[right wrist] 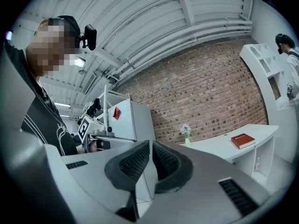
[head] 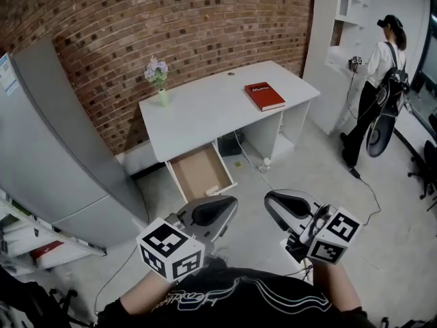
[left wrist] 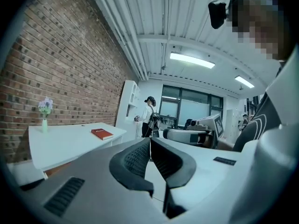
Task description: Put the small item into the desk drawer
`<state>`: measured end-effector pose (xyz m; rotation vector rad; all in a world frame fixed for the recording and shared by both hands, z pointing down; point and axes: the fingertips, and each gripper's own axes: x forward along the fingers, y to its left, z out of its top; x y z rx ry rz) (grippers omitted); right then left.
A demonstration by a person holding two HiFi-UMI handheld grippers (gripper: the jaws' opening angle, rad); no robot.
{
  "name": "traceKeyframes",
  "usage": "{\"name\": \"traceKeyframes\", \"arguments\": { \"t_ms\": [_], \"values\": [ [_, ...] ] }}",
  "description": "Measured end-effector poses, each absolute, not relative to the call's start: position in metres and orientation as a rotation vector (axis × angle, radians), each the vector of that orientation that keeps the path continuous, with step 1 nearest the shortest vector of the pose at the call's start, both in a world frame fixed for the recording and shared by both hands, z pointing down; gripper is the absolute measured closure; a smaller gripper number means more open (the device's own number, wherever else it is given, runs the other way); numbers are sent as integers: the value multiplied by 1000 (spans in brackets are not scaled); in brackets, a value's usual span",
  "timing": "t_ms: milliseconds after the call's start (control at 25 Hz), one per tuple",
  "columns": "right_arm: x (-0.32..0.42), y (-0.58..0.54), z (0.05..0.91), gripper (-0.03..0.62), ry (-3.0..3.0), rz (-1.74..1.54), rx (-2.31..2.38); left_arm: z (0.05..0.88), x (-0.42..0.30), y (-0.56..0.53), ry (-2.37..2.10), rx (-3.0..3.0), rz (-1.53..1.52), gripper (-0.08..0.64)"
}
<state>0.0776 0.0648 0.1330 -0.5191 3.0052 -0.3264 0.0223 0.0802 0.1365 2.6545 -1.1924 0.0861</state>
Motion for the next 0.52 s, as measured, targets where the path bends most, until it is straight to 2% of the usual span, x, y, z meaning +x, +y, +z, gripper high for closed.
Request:
{"name": "traceKeyframes", "arguments": {
  "t_ms": [520],
  "values": [
    [83, 72, 133, 540, 3024, -281, -523, 133, 26, 85, -1230, 2656, 79, 534]
  ]
}}
